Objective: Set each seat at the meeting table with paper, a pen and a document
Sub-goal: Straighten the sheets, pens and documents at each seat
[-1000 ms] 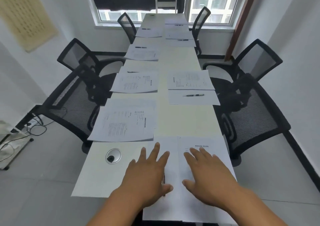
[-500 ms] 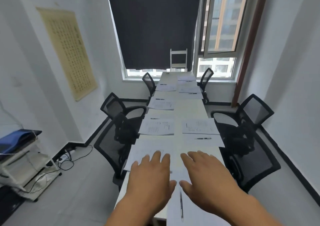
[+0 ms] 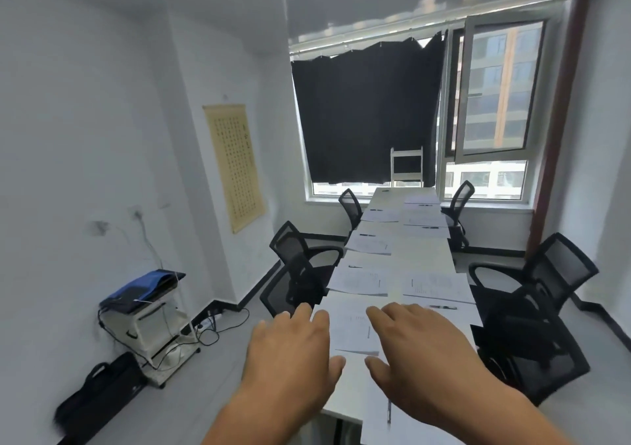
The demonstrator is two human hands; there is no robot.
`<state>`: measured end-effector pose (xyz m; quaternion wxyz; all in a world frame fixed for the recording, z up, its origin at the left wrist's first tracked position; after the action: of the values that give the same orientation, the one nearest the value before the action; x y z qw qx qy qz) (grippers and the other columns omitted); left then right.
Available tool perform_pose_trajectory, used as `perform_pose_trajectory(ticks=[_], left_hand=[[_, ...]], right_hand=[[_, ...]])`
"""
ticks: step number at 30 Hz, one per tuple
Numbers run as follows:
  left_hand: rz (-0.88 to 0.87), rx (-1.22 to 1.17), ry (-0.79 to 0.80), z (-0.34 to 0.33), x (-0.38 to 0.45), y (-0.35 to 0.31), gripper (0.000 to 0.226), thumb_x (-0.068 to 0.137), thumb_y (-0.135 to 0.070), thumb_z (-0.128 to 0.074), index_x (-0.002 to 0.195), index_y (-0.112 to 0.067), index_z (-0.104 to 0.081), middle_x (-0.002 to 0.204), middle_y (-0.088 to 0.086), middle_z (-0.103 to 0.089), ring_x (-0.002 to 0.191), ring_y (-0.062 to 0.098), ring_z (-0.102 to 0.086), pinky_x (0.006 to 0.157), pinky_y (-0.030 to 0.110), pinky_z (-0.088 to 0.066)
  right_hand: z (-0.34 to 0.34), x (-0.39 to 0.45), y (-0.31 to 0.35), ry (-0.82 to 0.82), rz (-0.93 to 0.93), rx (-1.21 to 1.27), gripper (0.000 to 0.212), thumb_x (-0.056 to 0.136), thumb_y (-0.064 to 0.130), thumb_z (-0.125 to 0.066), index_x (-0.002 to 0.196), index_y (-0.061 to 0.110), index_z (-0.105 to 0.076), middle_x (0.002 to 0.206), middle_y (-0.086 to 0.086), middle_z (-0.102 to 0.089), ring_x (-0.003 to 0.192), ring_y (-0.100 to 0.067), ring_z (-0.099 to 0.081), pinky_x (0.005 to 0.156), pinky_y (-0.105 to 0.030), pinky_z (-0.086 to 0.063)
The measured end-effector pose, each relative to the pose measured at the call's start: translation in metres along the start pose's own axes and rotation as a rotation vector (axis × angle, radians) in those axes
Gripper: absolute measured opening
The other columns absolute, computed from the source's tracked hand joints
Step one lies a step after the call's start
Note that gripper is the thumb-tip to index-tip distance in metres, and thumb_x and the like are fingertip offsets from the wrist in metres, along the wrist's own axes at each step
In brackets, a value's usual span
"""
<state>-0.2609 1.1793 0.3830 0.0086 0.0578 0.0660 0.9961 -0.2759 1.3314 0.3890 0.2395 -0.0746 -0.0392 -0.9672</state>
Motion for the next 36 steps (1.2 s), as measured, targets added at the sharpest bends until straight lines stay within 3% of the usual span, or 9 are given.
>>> perform_pose_trajectory(ticks=[3, 6, 11, 14, 18, 24, 28, 33, 36], left_hand=[[0.04, 0.001, 0.018, 0.01, -0.032, 0.003, 0.049, 0.103, -0.065, -0.047, 0.135, -0.027, -0.053, 0.127, -0.005, -0.057, 0.113, 0.024, -0.063, 0.092, 0.042, -0.052], [0.085, 0.016, 0.063, 0.017, -0.059, 0.01, 0.045, 0.104, -0.063, -0.05, 0.127, -0.024, -0.054, 0.124, -0.001, -0.056, 0.11, 0.026, -0.062, 0.086, 0.041, -0.05], [0.127, 0.034, 0.047, 0.028, -0.086, 0.035, 0.05, 0.104, -0.062, -0.053, 0.136, -0.024, -0.054, 0.13, 0.0, -0.058, 0.114, 0.027, -0.064, 0.093, 0.044, -0.056], [0.142, 0.018, 0.019, 0.034, -0.095, 0.056, 0.052, 0.105, -0.061, -0.053, 0.142, -0.024, -0.053, 0.136, 0.0, -0.059, 0.119, 0.027, -0.063, 0.097, 0.045, -0.055], [0.15, 0.009, 0.003, 0.033, -0.101, 0.091, 0.056, 0.105, -0.062, -0.053, 0.148, -0.025, -0.051, 0.143, -0.001, -0.057, 0.123, 0.027, -0.063, 0.099, 0.045, -0.054], [0.171, 0.019, 0.02, 0.01, -0.101, 0.194, 0.059, 0.105, -0.064, -0.051, 0.149, -0.024, -0.049, 0.142, 0.001, -0.056, 0.122, 0.027, -0.063, 0.1, 0.048, -0.056], [0.141, 0.022, 0.025, -0.009, -0.089, 0.282, 0.059, 0.105, -0.065, -0.05, 0.149, -0.026, -0.049, 0.142, -0.002, -0.055, 0.126, 0.025, -0.061, 0.101, 0.046, -0.054], [0.119, 0.014, 0.015, -0.014, -0.07, 0.363, 0.055, 0.105, -0.067, -0.05, 0.143, -0.026, -0.051, 0.138, -0.002, -0.055, 0.121, 0.024, -0.062, 0.098, 0.045, -0.056], [0.107, -0.006, 0.017, -0.011, -0.058, 0.4, 0.053, 0.105, -0.065, -0.05, 0.141, -0.026, -0.051, 0.135, -0.001, -0.055, 0.12, 0.025, -0.062, 0.097, 0.045, -0.056]], right_hand=[[0.01, -0.023, 0.006, -0.02, 0.02, 0.028, 0.032, 0.106, 0.053, -0.045, 0.127, 0.029, -0.048, 0.124, 0.005, -0.06, 0.114, -0.024, -0.056, 0.091, -0.037, -0.043], [0.014, -0.037, 0.019, -0.014, 0.027, 0.043, 0.03, 0.105, 0.055, -0.045, 0.119, 0.028, -0.049, 0.116, 0.006, -0.059, 0.109, -0.023, -0.058, 0.081, -0.037, -0.043], [0.021, -0.043, 0.06, -0.022, 0.097, 0.089, 0.029, 0.105, 0.058, -0.046, 0.112, 0.03, -0.049, 0.108, 0.009, -0.057, 0.108, -0.02, -0.06, 0.082, -0.036, -0.052], [0.022, -0.035, 0.084, -0.032, 0.122, 0.096, 0.028, 0.104, 0.058, -0.047, 0.108, 0.031, -0.048, 0.102, 0.009, -0.051, 0.109, -0.021, -0.06, 0.078, -0.036, -0.049], [0.02, -0.016, 0.122, -0.012, 0.147, 0.111, 0.031, 0.105, 0.058, -0.049, 0.118, 0.03, -0.051, 0.112, 0.007, -0.058, 0.109, -0.021, -0.06, 0.079, -0.035, -0.049], [0.012, 0.035, 0.222, 0.016, 0.17, 0.124, 0.03, 0.106, 0.055, -0.05, 0.097, 0.029, -0.038, 0.097, 0.008, -0.047, 0.095, -0.021, -0.05, 0.066, -0.032, -0.035], [-0.01, 0.092, 0.298, 0.018, 0.151, 0.102, 0.029, 0.106, 0.054, -0.051, 0.099, 0.028, -0.039, 0.098, 0.006, -0.046, 0.094, -0.023, -0.048, 0.074, -0.037, -0.04], [-0.017, 0.145, 0.364, 0.05, 0.114, 0.112, 0.03, 0.108, 0.054, -0.05, 0.101, 0.028, -0.037, 0.094, 0.007, -0.043, 0.093, -0.022, -0.048, 0.062, -0.03, -0.034], [-0.018, 0.172, 0.384, 0.044, 0.099, 0.097, 0.028, 0.106, 0.056, -0.05, 0.106, 0.029, -0.044, 0.103, 0.007, -0.052, 0.097, -0.022, -0.054, 0.069, -0.033, -0.04]])
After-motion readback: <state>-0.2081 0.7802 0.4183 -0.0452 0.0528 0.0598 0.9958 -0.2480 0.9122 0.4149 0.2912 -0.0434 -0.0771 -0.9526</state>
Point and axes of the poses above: each hand's wrist, its own x-axis towards the middle knuckle, its own z-axis out of the back of the hand, y = z × x, the point moved 7 cm from there along x, towards the middle knuckle
